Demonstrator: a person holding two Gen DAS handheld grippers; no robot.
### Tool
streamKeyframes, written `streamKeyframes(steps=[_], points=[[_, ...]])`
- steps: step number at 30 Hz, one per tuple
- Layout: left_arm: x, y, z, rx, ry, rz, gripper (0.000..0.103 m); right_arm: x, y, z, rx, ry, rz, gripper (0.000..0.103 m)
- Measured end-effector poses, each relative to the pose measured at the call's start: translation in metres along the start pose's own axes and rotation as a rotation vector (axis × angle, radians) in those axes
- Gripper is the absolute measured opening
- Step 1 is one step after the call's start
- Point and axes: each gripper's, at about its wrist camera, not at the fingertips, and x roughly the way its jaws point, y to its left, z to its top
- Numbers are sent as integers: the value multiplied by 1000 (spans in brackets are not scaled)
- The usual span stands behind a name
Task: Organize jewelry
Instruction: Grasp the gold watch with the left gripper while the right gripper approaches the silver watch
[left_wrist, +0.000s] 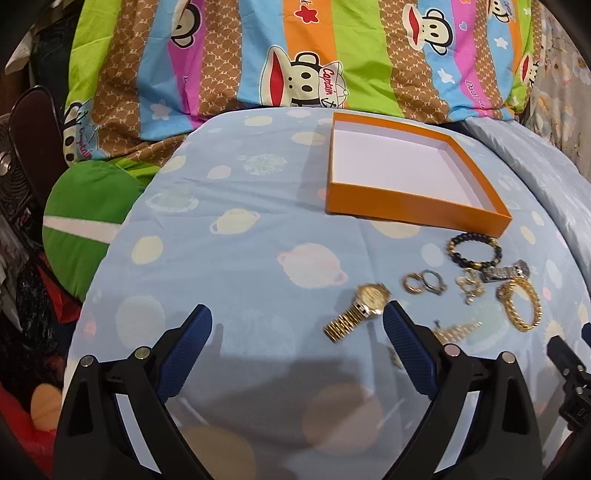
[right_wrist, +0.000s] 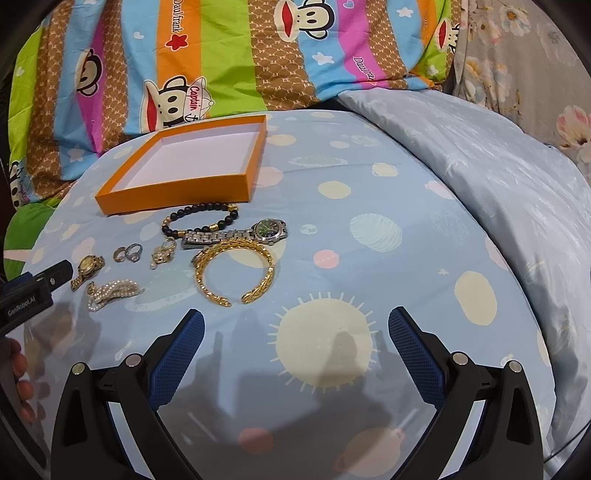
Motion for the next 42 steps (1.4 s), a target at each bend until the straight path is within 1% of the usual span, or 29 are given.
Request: streamKeyframes(steps=[2, 5, 7, 8, 10, 11, 12, 14, 16, 17, 19, 20, 22, 24, 33, 38, 40, 42], points=[[8, -1, 5, 19, 13, -5, 91, 1, -1, 2, 0, 0, -1, 98], [16, -11, 6, 57, 36, -61, 90, 4, -2, 5, 4, 2, -4, 98], [18, -20, 5, 93, 41, -69, 90, 6, -4, 7, 12, 7, -5, 98], [20, -25, 4, 109, 43, -69, 89, 7, -4, 9, 16, 10, -5, 98], [26, -31, 4, 118, 64, -88, 77, 8, -6, 9, 20, 13, -7, 98], [28, -32, 5, 112, 74, -97, 77, 8, -6, 10, 21, 14, -6, 98], [28, -32, 6, 104, 64, -92, 76, 9, -6, 11, 21, 14, -6, 98], [29, -33, 8, 99, 66, -98, 72, 9, -6, 12, 21, 15, -4, 98], [28, -33, 8, 96, 61, -101, 64, 10, -6, 12, 21, 18, -1, 98], [27, -33, 8, 95, 61, -101, 62, 10, -6, 13, 20, 19, 0, 98], [25, -30, 7, 85, 60, -107, 50, 11, -6, 13, 19, 21, 3, 98], [24, -29, 7, 81, 60, -110, 46, 11, -5, 13, 18, 21, 3, 98], [21, -23, 6, 69, 64, -132, 29, 11, -5, 13, 18, 20, 4, 98], [19, -21, 4, 66, 68, -149, 22, 12, -4, 14, 18, 20, 6, 98], [7, -21, -5, 48, 85, -206, 22, 12, -2, 15, 11, 17, 13, 98], [3, -24, -5, 37, 81, -197, 22, 15, -8, 21, 30, 17, 22, 98], [2, -26, -3, 38, 71, -191, 22, 18, -9, 26, 27, 4, 23, 98], [0, -28, 0, 38, 61, -181, 22, 21, -8, 31, 16, -6, 26, 93]])
